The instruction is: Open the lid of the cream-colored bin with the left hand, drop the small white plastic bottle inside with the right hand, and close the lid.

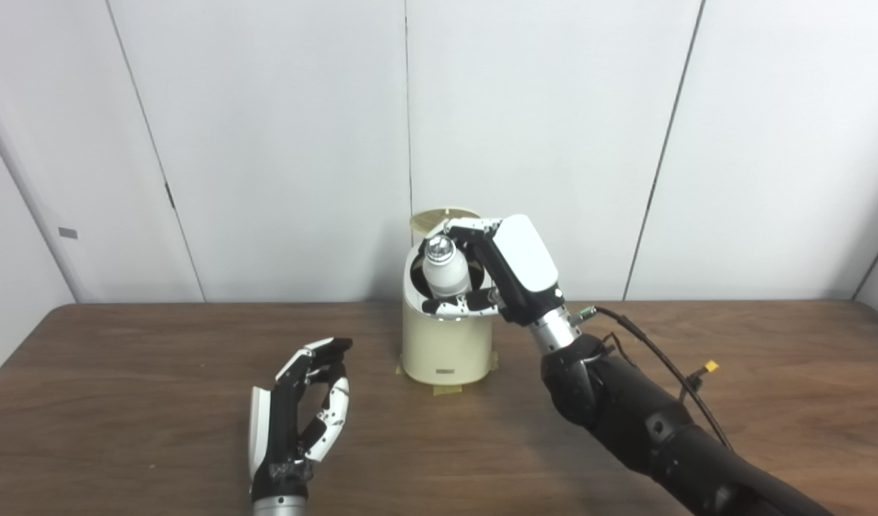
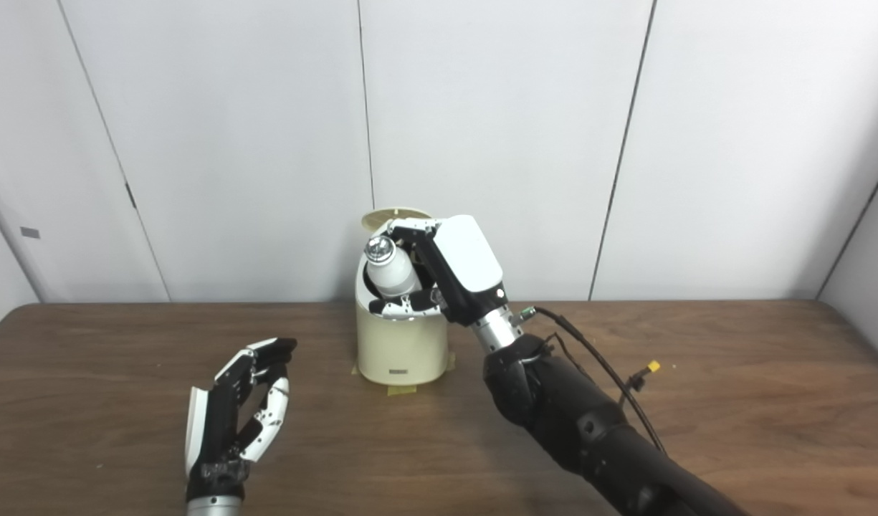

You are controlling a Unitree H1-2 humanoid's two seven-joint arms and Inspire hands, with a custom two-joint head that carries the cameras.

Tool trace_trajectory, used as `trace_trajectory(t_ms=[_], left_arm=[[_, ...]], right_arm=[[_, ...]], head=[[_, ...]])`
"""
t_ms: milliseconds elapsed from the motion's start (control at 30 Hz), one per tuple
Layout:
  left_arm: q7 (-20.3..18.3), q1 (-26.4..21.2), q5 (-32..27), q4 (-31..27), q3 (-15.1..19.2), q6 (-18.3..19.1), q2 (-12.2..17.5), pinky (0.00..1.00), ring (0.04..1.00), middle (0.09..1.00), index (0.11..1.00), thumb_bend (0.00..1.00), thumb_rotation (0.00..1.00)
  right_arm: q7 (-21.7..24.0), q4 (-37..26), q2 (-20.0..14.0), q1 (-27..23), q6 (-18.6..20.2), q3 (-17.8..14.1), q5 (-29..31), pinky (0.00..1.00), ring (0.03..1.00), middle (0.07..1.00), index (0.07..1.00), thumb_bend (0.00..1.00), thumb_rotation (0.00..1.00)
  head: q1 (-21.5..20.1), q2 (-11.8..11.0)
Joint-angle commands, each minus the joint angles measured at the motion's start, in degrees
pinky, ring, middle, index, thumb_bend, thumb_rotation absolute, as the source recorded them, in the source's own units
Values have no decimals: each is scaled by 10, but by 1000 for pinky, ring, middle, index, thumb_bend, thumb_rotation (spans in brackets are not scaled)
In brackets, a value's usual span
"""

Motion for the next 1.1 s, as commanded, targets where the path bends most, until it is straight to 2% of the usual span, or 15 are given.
trace_trajectory(t_ms=[0,167,467,1067], left_arm=[[8,34,16,19,-9,-2,-14,651,724,729,693,106,382],[8,35,13,20,-9,-6,-15,655,726,731,697,108,370],[11,35,18,23,-11,-8,-15,655,728,734,700,108,370],[11,40,20,16,-12,-2,-20,657,727,733,701,128,432]], right_arm=[[-16,-6,-8,-35,-13,3,6,312,395,503,517,515,0],[-24,-3,-11,-38,-13,19,9,289,381,505,526,512,0],[-34,7,-15,-46,-13,39,14,334,402,494,513,516,0],[-87,27,-16,-77,-13,75,3,318,392,490,530,513,0]], head=[[0,0],[2,-1],[7,-3],[10,-5]])
